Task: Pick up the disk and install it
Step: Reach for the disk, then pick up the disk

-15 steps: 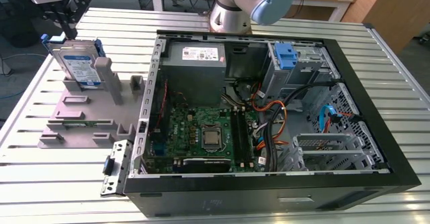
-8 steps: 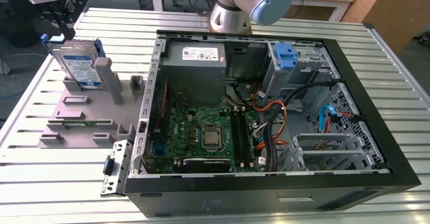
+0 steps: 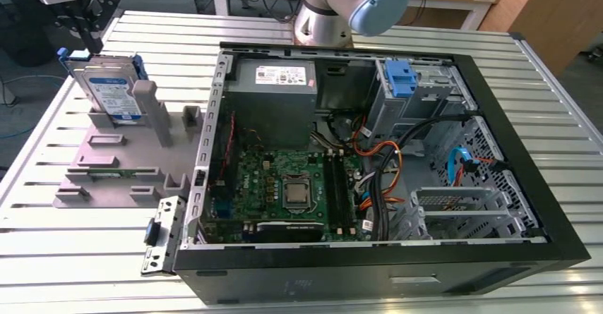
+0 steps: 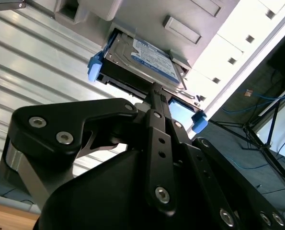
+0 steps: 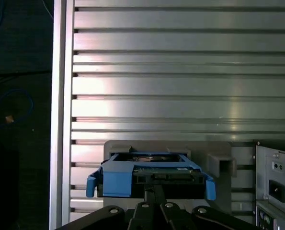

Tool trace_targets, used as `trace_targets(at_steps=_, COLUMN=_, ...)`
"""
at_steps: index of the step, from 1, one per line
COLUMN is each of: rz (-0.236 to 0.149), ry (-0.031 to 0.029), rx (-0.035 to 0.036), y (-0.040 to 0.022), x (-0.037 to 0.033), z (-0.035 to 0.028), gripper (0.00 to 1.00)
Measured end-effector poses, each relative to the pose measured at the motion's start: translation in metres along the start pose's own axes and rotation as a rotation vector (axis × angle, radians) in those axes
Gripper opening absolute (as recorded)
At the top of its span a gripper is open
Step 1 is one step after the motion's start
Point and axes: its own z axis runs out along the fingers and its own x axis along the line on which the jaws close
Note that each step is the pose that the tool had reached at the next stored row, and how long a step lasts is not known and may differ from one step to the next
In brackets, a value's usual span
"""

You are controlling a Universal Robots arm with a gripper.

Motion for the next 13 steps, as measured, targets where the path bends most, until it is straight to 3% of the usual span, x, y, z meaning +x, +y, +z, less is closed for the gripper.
trace_targets(at_steps=13, rz=-0.001, ry=0.0003, rx=0.0002, y=-0.0023, x=0.0000, z=-0.0001, gripper=0.11)
